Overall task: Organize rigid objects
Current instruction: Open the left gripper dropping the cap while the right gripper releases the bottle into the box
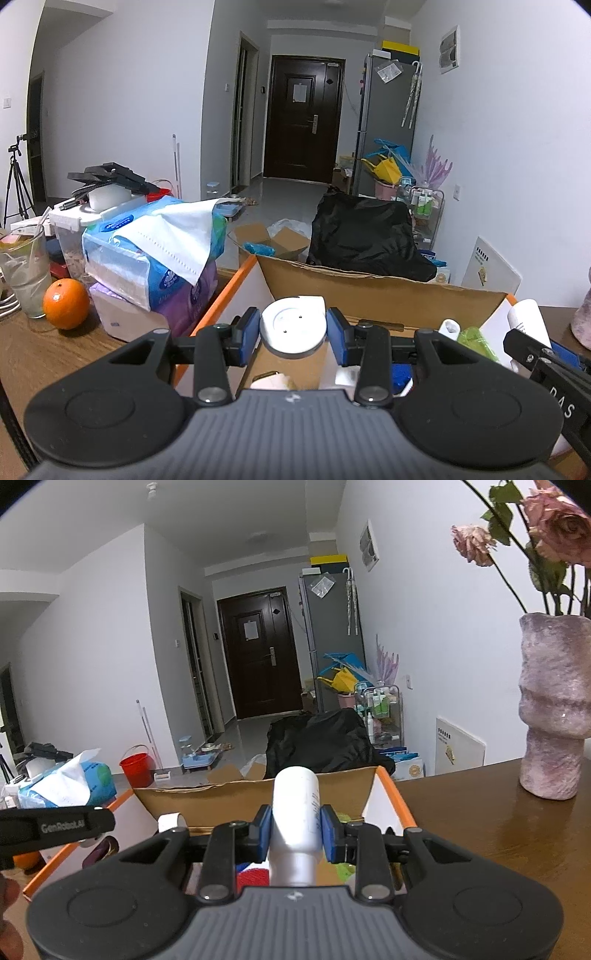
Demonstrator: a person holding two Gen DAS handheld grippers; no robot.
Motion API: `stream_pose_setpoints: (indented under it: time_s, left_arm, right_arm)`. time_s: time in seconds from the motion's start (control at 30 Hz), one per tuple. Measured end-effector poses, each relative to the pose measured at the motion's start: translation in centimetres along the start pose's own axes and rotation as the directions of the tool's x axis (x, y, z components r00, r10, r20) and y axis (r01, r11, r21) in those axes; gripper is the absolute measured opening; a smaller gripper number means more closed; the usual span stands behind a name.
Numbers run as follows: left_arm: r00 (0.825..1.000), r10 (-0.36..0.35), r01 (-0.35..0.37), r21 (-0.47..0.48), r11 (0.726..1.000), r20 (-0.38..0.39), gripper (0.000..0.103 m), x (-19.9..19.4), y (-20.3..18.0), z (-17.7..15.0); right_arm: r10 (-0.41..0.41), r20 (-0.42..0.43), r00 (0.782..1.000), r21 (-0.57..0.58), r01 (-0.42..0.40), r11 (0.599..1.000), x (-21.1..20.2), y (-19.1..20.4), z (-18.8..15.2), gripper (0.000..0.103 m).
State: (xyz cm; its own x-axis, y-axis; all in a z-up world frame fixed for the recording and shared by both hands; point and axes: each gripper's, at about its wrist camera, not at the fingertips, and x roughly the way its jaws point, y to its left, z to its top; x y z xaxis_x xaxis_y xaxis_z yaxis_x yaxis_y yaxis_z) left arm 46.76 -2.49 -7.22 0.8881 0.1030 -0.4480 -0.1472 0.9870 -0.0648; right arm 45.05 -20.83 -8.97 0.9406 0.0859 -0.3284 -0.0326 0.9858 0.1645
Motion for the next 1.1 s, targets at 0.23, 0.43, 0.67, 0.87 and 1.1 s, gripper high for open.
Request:
stream_pose_setpoints:
  time_s: [0.23, 0.43, 0.67, 0.87, 1.1]
  left_arm:
    - [1.000, -0.001, 0.001, 0.009, 1.000, -0.007, 0.041, 0.8, 0.3, 0.2]
    - [1.000, 0.022, -0.022, 0.012, 1.000, 0.005, 0.074, 0.5, 0.6, 0.3]
    - [0.997, 0.041, -0.043, 0.033, 0.999, 0.058, 0.103, -0.5, 0.7, 0.4]
    - [0.997, 0.032, -0.034, 0.043, 0.998, 0.066, 0.103, -1.0, 1.0, 0.6]
    - [0.997, 0.018, -0.021, 0.047, 0.999, 0.069, 0.103, -1.9, 1.2, 0.7]
  right_arm:
    - [0.006, -0.037, 0.999, -0.023, -0.007, 1.000, 0.6, 0.5, 0.1, 0.027]
    - [-0.016, -0.085, 0.996, -0.021, 0.014, 1.000, 0.9, 0.1, 0.2, 0.033]
    - [-0.047, -0.028, 0.998, -0.014, 0.047, 0.999, -0.3, -0.3, 0.8, 0.102]
    - [-0.050, -0.015, 0.999, -0.012, 0.050, 0.999, -0.9, -0.5, 1.1, 0.103]
    - [-0.054, -0.019, 0.998, -0.021, 0.053, 0.998, -1.7, -0.6, 1.4, 0.103]
